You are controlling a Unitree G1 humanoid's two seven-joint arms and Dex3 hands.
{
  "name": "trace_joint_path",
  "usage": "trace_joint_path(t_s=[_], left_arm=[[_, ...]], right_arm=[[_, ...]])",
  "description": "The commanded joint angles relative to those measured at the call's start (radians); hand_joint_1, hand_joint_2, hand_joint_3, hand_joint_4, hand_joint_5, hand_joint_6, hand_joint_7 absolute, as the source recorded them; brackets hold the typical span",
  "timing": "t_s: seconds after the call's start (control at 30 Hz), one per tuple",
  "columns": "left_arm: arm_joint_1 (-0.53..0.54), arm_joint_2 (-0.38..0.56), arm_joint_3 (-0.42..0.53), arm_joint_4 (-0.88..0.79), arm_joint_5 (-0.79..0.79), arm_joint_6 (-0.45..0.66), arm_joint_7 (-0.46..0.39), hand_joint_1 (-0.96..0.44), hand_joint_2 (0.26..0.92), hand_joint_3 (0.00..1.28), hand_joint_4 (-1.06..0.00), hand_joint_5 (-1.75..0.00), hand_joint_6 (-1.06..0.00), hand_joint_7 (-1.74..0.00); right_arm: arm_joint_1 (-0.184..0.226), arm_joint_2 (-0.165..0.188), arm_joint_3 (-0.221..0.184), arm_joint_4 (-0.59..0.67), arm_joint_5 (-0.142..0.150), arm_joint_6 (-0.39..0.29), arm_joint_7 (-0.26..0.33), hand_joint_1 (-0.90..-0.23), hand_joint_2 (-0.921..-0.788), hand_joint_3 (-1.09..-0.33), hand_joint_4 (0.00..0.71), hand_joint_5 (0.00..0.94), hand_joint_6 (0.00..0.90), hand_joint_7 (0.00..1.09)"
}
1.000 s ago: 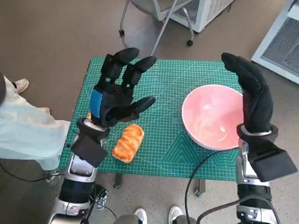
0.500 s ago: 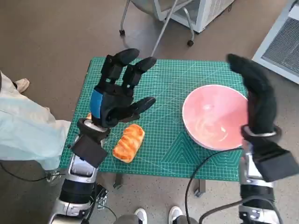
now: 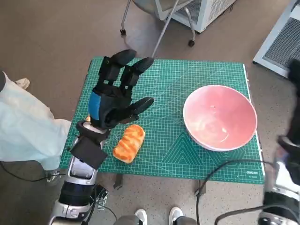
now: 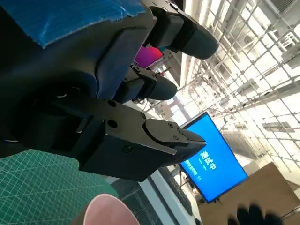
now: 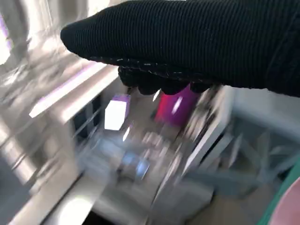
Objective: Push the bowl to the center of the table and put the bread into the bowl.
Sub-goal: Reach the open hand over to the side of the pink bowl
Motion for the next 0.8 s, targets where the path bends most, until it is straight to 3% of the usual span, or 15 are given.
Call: trace_joint_path(t_s=[0.03, 0.27, 0.4, 0.6, 0.8], left_arm=[[0.003, 0.000, 0.003, 0.012, 0.014, -0.021, 0.015, -0.02, 0.828, 0.27, -0.04, -0.84, -0.04, -0.96], [-0.004, -0.002, 0.001, 0.028, 0.015, -0.030, 0.022, -0.02, 0.829, 0.27, -0.05, -0.84, -0.05, -0.96], [-0.008, -0.002, 0.001, 0.033, 0.017, -0.032, 0.025, -0.02, 0.830, 0.26, -0.05, -0.83, -0.05, -0.96], [-0.010, 0.002, 0.005, 0.030, 0.021, -0.034, 0.023, -0.02, 0.830, 0.26, -0.05, -0.83, -0.05, -0.96], [-0.009, 0.011, 0.010, 0.028, 0.023, -0.039, 0.021, -0.03, 0.832, 0.26, -0.05, -0.83, -0.05, -0.96]], right_arm=[[0.005, -0.012, -0.039, 0.193, -0.002, -0.029, -0.052, -0.502, -0.921, -0.843, 0.347, 0.002, -0.001, 0.82], [-0.040, -0.013, -0.051, 0.427, 0.015, -0.005, -0.062, -0.502, -0.921, -0.842, 0.331, 0.001, 0.006, 0.81], [-0.050, -0.009, -0.041, 0.511, 0.000, 0.026, -0.084, -0.496, -0.921, -0.854, 0.323, 0.002, 0.009, 0.79], [-0.076, 0.012, -0.035, 0.598, 0.000, 0.079, -0.099, -0.498, -0.921, -0.851, 0.327, 0.004, 0.031, 0.74], [-0.110, 0.067, -0.062, 0.626, 0.055, 0.142, -0.059, -0.512, -0.921, -0.841, 0.316, 0.001, 0.031, 0.72]])
